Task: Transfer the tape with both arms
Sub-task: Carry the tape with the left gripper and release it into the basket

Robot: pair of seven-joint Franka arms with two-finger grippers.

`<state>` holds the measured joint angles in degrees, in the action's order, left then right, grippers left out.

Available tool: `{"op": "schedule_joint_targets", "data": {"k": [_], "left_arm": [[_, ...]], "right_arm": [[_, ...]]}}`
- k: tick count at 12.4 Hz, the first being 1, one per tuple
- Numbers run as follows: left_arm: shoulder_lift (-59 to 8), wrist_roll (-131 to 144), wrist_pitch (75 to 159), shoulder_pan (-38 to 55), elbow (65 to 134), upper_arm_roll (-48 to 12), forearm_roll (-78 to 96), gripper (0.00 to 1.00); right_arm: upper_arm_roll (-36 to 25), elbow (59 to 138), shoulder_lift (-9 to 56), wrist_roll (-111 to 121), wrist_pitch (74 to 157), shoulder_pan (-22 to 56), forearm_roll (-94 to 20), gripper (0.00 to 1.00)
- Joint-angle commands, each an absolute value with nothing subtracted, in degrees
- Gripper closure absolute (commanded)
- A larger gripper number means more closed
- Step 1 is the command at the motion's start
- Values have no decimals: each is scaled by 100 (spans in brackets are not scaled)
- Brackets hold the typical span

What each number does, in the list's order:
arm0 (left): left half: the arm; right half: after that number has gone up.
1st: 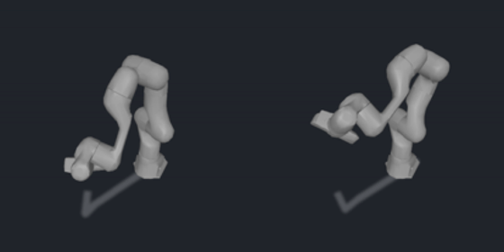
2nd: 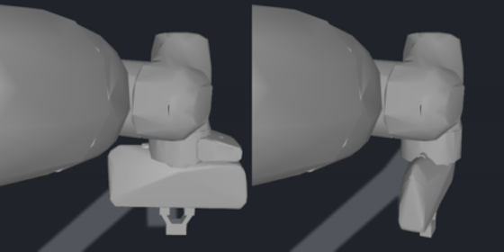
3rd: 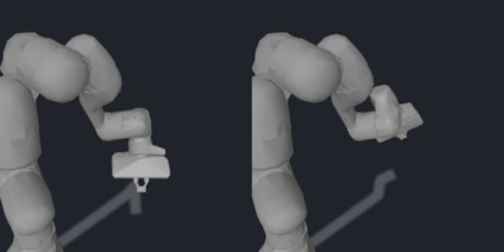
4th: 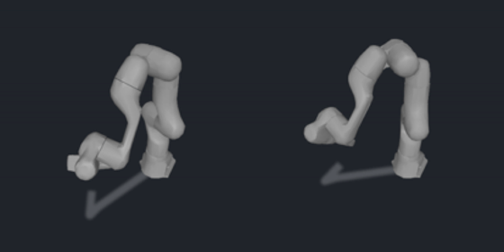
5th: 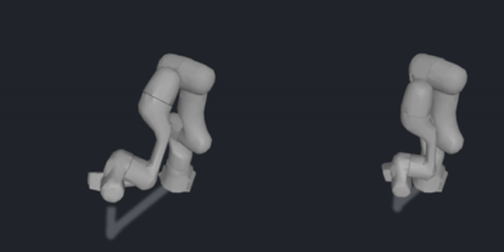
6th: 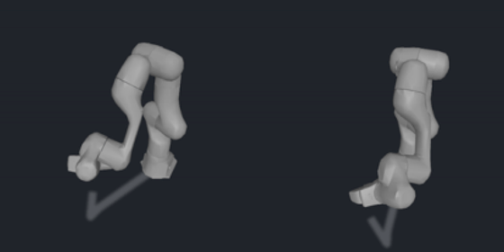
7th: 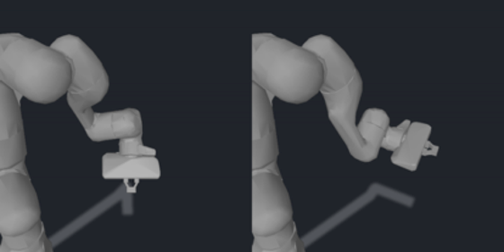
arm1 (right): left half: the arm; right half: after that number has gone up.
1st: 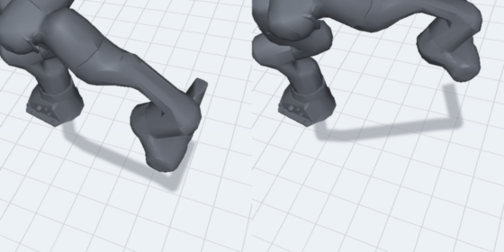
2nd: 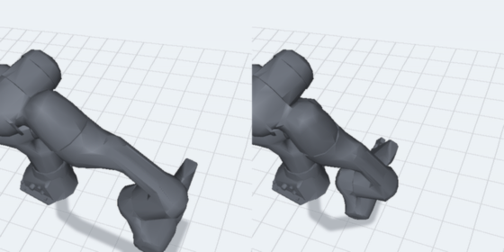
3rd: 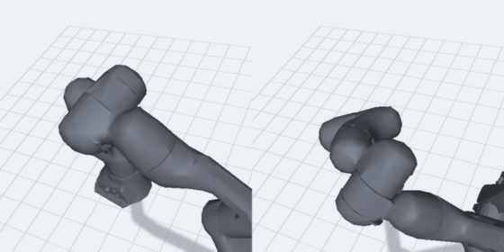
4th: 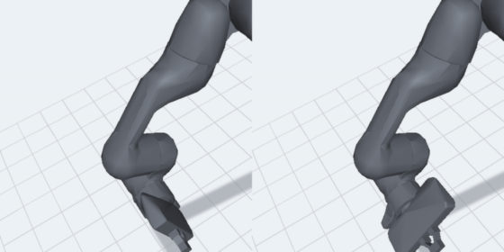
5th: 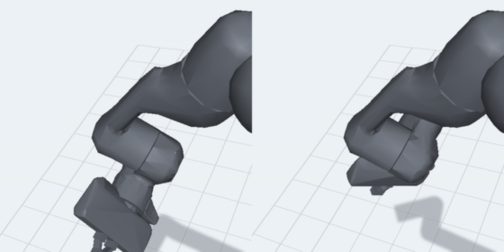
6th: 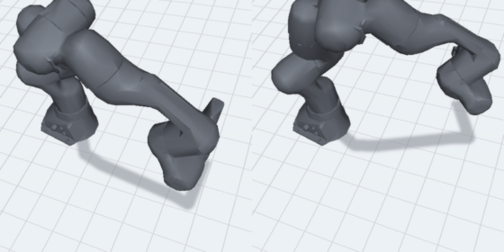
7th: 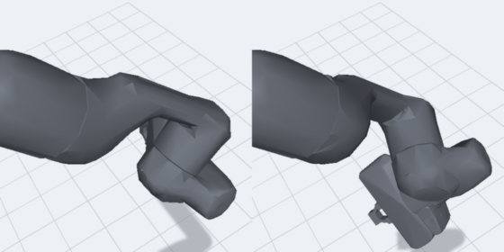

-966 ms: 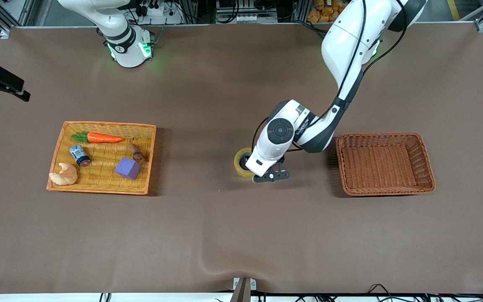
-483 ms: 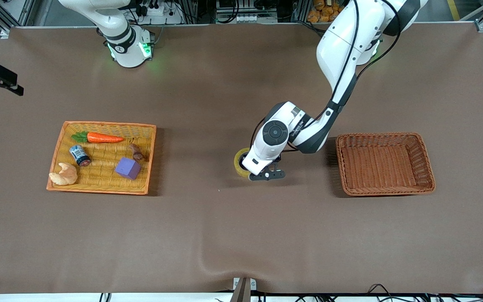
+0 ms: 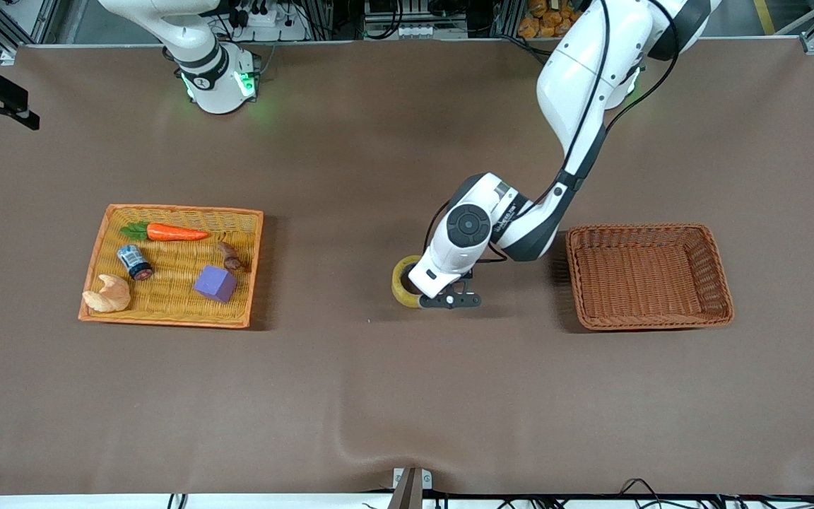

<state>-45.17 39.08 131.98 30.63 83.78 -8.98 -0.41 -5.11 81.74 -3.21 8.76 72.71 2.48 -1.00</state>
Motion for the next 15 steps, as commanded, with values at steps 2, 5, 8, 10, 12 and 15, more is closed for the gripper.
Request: {"op": "schedule_joint_targets", "data": {"k": [2, 5, 8, 10, 12, 15], "left_arm": [[-3185, 3622, 11974, 2323, 8621, -940, -79, 100], [-2323, 3421, 11419, 1585, 9104, -940, -79, 100], [-1663, 2192, 11057, 540, 9937, -940, -79, 100], [-1459, 1637, 11196, -94, 10632, -932, -88, 100], [-1538, 1459, 11652, -377, 11028, -923, -175, 100], [-1984, 1380, 12575, -789, 11364, -940, -685, 100]], "right_arm": [[-396, 8912, -677, 1037, 7787, 97, -18, 0], [-396, 8903, -650, 1037, 7752, 88, -17, 0], [-387, 8903, -607, 1046, 7752, 106, -18, 0], [-387, 8886, -615, 1055, 7734, 105, -18, 0], [-387, 8860, -607, 1046, 7743, 114, -18, 0], [-378, 8842, -598, 1046, 7778, 132, -18, 0]]}}
